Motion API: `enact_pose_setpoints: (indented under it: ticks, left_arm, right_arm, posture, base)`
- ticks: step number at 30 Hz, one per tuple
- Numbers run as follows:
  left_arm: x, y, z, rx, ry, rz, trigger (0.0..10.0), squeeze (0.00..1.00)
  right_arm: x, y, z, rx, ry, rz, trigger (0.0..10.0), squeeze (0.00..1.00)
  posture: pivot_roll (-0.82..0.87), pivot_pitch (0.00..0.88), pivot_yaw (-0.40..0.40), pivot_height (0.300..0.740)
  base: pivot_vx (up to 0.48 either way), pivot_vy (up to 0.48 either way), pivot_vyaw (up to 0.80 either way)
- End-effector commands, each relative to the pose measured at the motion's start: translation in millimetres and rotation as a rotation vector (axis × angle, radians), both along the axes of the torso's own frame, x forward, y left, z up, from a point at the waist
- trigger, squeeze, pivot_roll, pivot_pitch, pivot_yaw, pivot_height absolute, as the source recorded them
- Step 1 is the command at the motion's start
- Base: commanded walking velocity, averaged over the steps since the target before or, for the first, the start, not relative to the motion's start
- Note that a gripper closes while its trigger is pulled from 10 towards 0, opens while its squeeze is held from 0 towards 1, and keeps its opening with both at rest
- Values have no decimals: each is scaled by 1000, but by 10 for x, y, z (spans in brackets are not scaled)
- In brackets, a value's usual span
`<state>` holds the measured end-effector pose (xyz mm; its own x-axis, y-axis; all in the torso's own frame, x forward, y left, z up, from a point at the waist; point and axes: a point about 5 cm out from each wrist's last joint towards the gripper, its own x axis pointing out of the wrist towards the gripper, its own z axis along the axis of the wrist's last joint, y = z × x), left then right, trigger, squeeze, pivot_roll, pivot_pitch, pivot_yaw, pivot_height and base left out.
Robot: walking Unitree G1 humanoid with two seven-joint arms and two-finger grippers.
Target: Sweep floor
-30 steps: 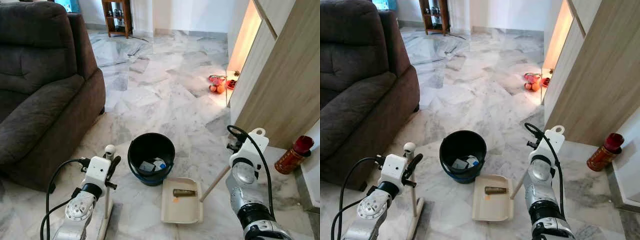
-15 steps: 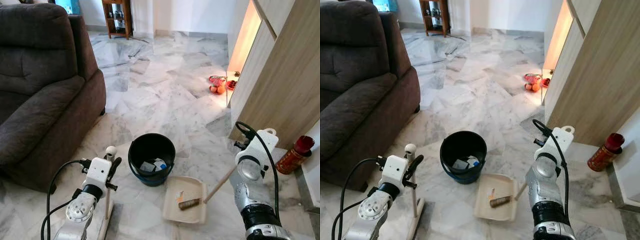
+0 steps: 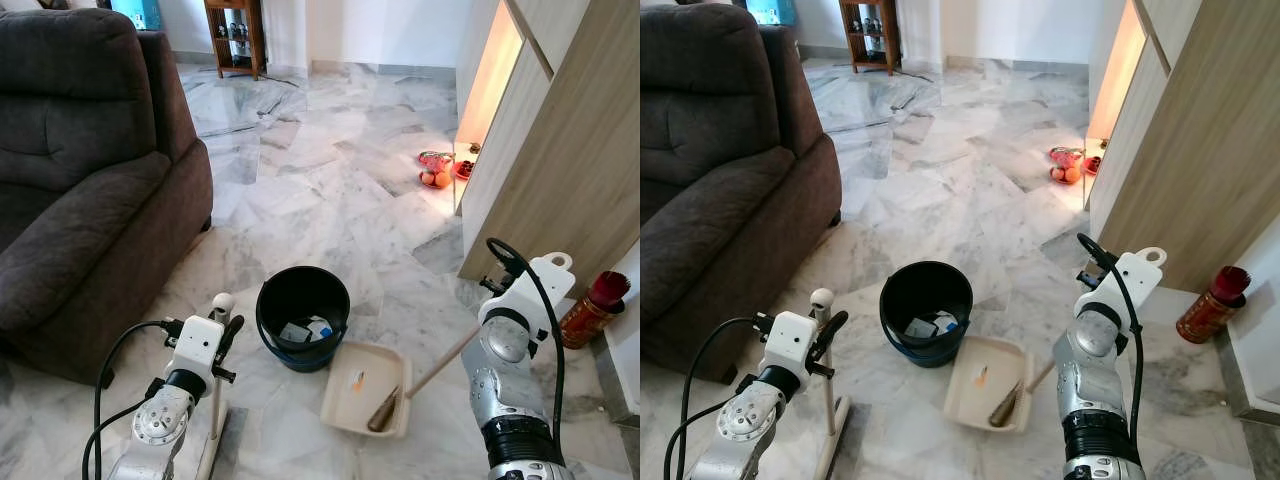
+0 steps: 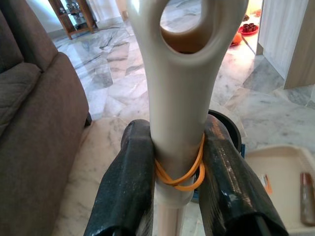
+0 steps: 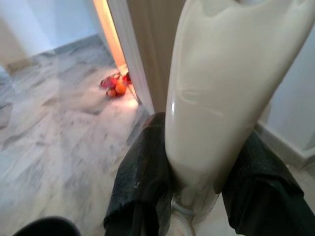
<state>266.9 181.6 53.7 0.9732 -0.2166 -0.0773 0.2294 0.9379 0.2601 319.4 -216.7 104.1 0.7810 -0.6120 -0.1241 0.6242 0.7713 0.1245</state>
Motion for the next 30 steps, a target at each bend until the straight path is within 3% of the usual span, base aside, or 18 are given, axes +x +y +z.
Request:
enact_pose_setpoints:
  ticks: [1, 6, 18, 23, 30]
  left_arm:
    - [-6, 1, -3, 25, 4, -12, 10000, 0]
    - [-11, 3, -42, 28, 15, -12, 10000, 0]
    - [-13, 26, -67, 32, 25, -6, 10000, 0]
    - [-20, 33, -76, 36, 29, -10, 10000, 0]
    - [-31, 38, -87, 41, 33, -17, 10000, 0]
  right_arm:
    - [26, -52, 274, -72, -104, -37, 10000, 0]
    - [-25, -114, 423, -200, -135, -133, 10000, 0]
    - [-72, -303, 489, -95, -153, -322, 10000, 0]
    - [-87, -470, 478, 78, -175, -401, 10000, 0]
    - [-117, -565, 533, 58, -189, -436, 10000, 0]
  posture:
    - [157, 0, 38, 740]
    - [156, 0, 41, 740]
    - [157, 0, 46, 740]
    - [154, 0, 52, 740]
    - [157, 0, 57, 740]
  base:
    - [0, 0, 0]
    - [0, 0, 0]
    - [0, 0, 0]
    - [0, 0, 0]
    - [0, 0, 0]
